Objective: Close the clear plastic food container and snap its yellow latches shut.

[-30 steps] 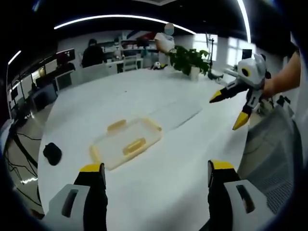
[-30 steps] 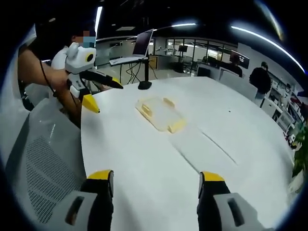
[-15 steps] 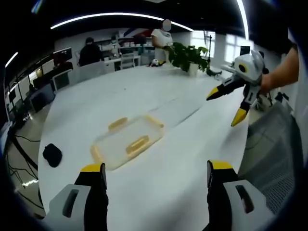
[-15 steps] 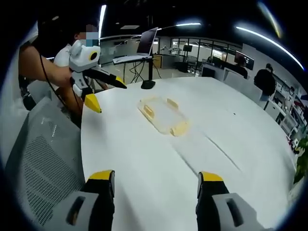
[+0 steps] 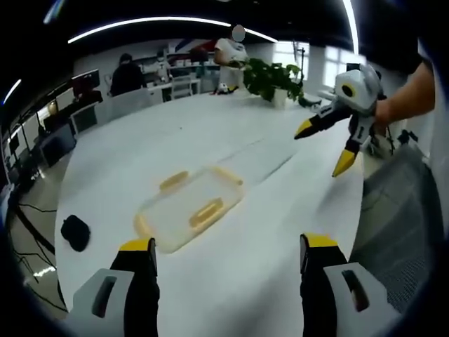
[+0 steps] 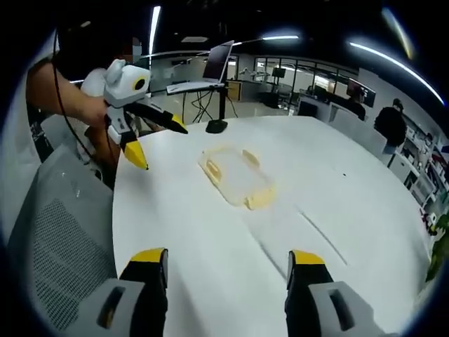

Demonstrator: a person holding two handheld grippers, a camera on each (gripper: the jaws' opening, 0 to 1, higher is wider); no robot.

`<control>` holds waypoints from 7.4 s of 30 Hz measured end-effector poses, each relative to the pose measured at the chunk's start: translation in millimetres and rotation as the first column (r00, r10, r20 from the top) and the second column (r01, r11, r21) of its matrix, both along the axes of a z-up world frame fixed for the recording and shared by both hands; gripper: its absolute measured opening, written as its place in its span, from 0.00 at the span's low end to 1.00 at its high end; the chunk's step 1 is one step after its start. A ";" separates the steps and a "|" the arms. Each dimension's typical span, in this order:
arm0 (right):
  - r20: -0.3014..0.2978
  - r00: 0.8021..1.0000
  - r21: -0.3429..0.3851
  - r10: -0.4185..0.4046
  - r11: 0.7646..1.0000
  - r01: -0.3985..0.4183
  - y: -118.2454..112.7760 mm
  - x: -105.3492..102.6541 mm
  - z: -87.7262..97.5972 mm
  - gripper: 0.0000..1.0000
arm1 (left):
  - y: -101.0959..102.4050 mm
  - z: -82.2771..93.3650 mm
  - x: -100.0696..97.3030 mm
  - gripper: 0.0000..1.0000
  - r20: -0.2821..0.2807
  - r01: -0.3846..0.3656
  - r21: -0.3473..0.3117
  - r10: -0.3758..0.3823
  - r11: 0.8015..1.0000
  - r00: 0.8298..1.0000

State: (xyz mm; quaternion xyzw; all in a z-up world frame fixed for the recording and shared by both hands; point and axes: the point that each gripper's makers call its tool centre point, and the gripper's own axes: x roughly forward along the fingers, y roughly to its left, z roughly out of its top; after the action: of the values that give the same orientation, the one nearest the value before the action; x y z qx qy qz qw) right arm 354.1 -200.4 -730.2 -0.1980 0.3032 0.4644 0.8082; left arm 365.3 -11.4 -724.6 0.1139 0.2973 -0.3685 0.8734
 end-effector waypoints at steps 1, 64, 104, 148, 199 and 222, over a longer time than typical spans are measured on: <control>-0.001 1.000 -0.004 0.014 1.000 -0.014 1.4 0.3 -0.2 0.67 | 0.9 -0.5 1.0 0.82 -0.001 -0.001 0.000 0.001 1.000 1.000; 0.005 0.965 -0.109 0.261 0.960 -0.259 40.9 66.6 -6.9 0.64 | 32.7 -28.2 49.8 0.78 -0.083 0.188 0.110 -0.179 0.976 0.980; -0.026 0.926 -0.215 0.377 0.902 -0.374 60.3 93.8 -17.9 0.63 | 51.4 -41.3 74.6 0.74 -0.104 0.361 0.259 -0.345 0.896 0.933; -0.137 0.865 -0.252 0.482 0.828 -0.501 88.2 103.4 -47.9 0.64 | 55.4 -57.3 98.6 0.69 -0.178 0.575 0.417 -0.557 0.704 0.811; -0.229 0.850 -0.341 0.475 0.778 -0.527 86.1 111.5 -74.6 0.46 | 55.8 -75.2 102.1 0.38 -0.305 0.654 0.392 -0.579 0.647 0.756; -0.242 0.847 -0.370 0.473 0.762 -0.532 83.8 109.8 -75.2 0.36 | 55.5 -76.1 100.0 0.37 -0.320 0.665 0.427 -0.586 0.613 0.745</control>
State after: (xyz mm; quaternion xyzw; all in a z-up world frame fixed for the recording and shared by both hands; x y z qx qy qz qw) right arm 463.9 -116.6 -805.4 -0.4110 0.3856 0.5992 0.5686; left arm 465.2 44.1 -800.8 0.4123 0.3897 -0.5637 0.6003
